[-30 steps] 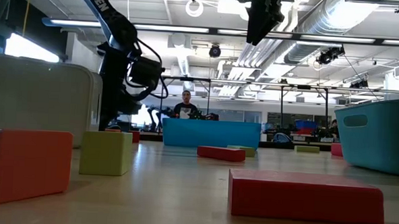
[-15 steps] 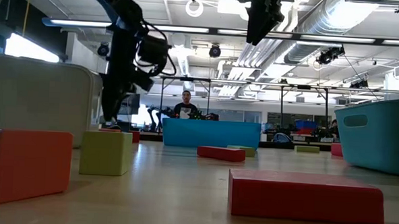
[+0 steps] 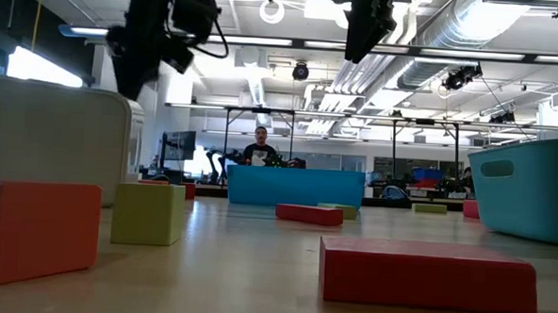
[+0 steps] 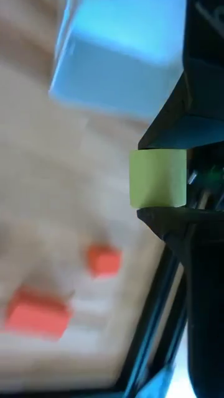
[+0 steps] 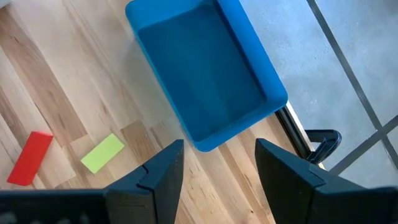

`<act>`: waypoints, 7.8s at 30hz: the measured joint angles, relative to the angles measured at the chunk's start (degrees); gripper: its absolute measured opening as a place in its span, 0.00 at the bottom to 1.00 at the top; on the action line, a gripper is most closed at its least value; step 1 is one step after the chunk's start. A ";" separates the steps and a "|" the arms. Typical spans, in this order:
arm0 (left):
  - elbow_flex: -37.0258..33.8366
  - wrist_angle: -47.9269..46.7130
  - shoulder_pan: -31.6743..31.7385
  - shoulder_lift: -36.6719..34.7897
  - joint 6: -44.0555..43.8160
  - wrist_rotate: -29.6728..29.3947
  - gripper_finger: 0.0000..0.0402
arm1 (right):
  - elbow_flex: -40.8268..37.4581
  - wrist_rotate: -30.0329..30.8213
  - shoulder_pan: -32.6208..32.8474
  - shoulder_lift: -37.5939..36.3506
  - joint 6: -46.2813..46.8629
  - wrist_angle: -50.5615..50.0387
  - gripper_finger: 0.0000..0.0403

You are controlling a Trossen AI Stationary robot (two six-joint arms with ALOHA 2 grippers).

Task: Sort & place blocks by color
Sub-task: Put the top left green block into the white bin, then adjust the white bin, then put the red block into the blue bin

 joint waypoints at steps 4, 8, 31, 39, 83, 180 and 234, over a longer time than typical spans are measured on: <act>-1.85 -0.55 -2.45 -2.63 -3.17 4.33 0.24 | 0.00 -0.02 0.00 0.00 0.00 0.02 0.46; -3.75 -0.43 -4.80 -2.88 -5.13 6.65 0.24 | 0.00 -0.04 0.00 0.00 0.00 0.04 0.46; -9.57 -0.01 -13.65 -2.66 -8.15 18.71 0.24 | 0.00 -0.13 0.00 0.00 -0.02 0.05 0.46; -9.57 0.01 -17.49 -2.66 -9.67 20.90 0.24 | 0.00 0.00 -0.02 0.00 -0.04 0.07 0.46; -9.53 16.41 -34.28 6.85 -14.54 26.35 0.31 | 0.00 0.02 0.00 0.00 0.46 0.43 0.46; -16.86 0.25 -23.88 4.13 -13.40 9.23 0.43 | 0.00 -1.18 0.00 0.00 4.92 1.88 0.46; -8.96 29.13 -10.90 -21.96 -16.03 -5.18 0.56 | -13.09 4.39 6.95 2.19 31.07 5.90 0.46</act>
